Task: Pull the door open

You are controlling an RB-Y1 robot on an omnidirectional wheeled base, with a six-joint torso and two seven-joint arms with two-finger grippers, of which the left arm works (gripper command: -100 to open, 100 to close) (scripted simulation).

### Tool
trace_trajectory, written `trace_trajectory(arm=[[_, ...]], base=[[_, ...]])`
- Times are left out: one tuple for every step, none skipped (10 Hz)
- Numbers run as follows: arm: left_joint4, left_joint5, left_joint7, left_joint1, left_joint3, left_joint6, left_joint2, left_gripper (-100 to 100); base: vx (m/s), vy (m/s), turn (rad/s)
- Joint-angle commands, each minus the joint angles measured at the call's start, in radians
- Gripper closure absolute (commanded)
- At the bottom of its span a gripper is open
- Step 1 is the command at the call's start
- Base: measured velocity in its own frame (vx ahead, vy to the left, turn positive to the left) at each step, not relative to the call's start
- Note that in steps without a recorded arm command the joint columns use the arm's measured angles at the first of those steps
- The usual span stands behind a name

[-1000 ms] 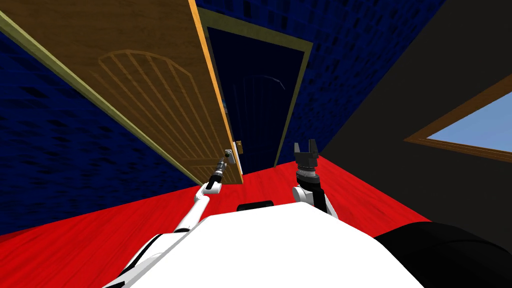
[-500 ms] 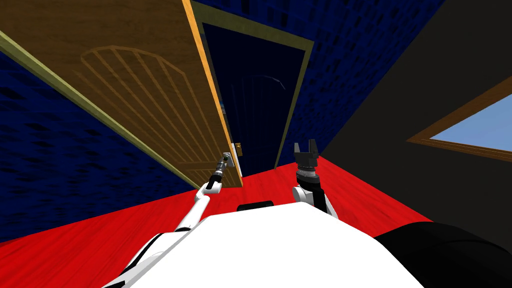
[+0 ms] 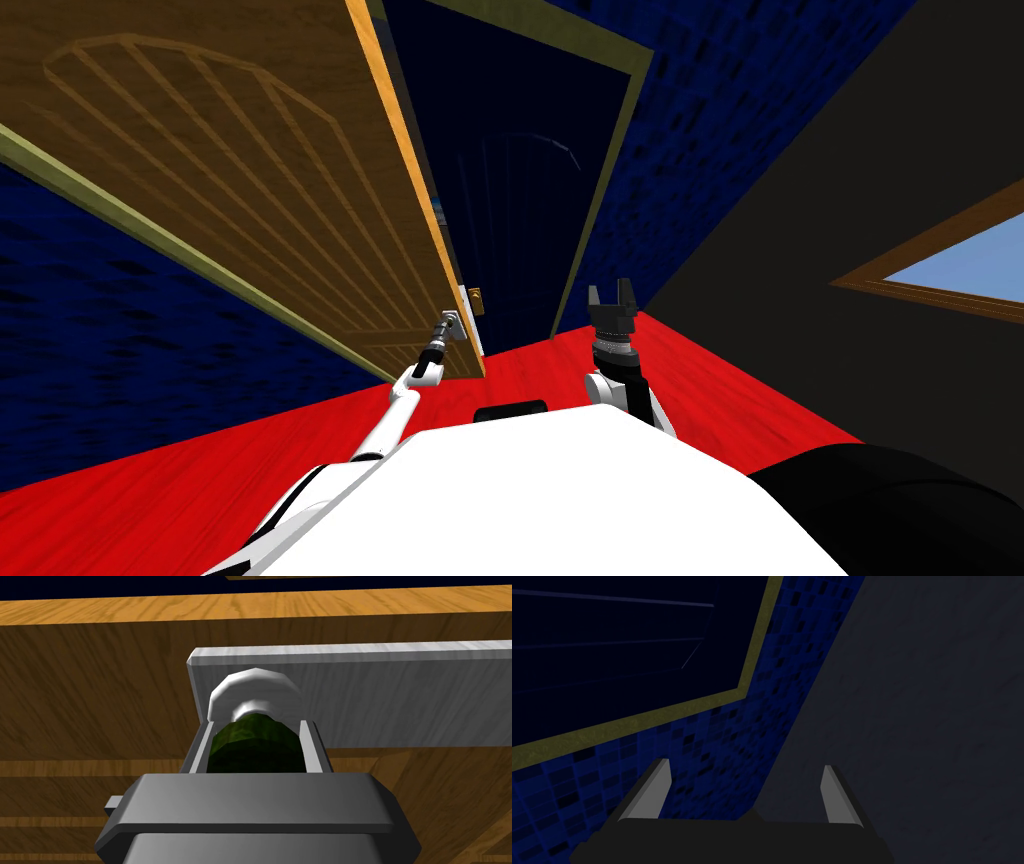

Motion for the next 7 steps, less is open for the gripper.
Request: trace_trajectory(arm=[[0.002,0.000,0.000,0.002,-0.002,0.002,-0.001,100],[0.002,0.000,0.000,0.002,-0.002,0.002,-0.001,100],[0.002,0.000,0.000,0.002,-0.002,0.002,-0.001,100],[0.002,0.000,0.000,0.002,-0.002,0.002,-0.001,100],[-0.003,-0.002,0.019,0.010,-0.022,-0.003,0.017,100],[-0.007,-0.002,0.031,0.013,-0.034,-0.008,0.027,100],[-0.011,-0.003,0.044,0.016,-0.048,-0.013,0.038,100]], base=[[-0.034,-0.003,-0.005],[-0.020,0.000,0.006],[-0.010,0.000,0.005],[0.000,0.000,0.000],[-0.135,0.083,-0.175],[-0.233,0.164,-0.193],[-0.226,0.179,-0.160]])
